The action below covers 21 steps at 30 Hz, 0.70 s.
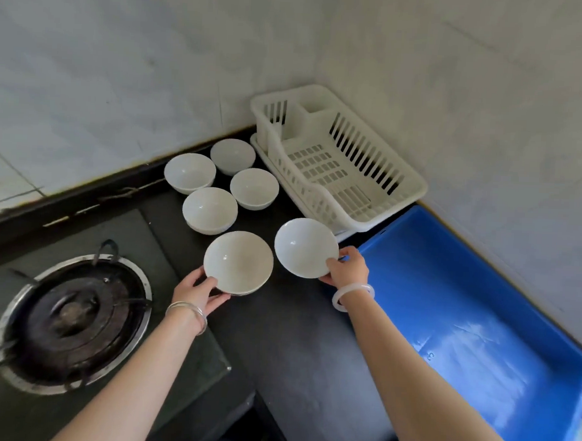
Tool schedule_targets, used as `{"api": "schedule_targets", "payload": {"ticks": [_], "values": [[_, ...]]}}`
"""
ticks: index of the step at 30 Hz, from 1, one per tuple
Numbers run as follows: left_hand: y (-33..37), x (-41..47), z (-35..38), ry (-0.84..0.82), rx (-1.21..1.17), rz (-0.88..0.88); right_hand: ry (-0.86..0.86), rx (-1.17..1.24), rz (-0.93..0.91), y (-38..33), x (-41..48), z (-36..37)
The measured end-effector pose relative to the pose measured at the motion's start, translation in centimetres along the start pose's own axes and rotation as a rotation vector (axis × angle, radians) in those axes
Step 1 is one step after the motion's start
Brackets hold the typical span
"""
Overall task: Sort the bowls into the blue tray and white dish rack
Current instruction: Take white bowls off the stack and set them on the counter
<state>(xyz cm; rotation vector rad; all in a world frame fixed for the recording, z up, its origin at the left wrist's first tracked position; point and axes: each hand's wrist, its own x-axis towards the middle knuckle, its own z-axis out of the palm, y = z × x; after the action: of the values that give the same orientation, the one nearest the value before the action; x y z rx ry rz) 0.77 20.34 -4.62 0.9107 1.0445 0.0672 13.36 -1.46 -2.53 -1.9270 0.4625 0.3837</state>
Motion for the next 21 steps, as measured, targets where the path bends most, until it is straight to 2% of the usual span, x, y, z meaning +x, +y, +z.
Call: {"api": "schedule_targets", "payload": {"ticks": [8, 21], "values": [[0.8, 1.6, 0.2, 0.055, -0.072, -0.012, -0.009, 0.051, 0.088, -0.6, 3.2, 4.7], [0.5, 2.1, 0.5, 0.066, -0.099, -0.045, -0.037, 0.122, 0.182, 0.2, 4.6, 6.0]]}}
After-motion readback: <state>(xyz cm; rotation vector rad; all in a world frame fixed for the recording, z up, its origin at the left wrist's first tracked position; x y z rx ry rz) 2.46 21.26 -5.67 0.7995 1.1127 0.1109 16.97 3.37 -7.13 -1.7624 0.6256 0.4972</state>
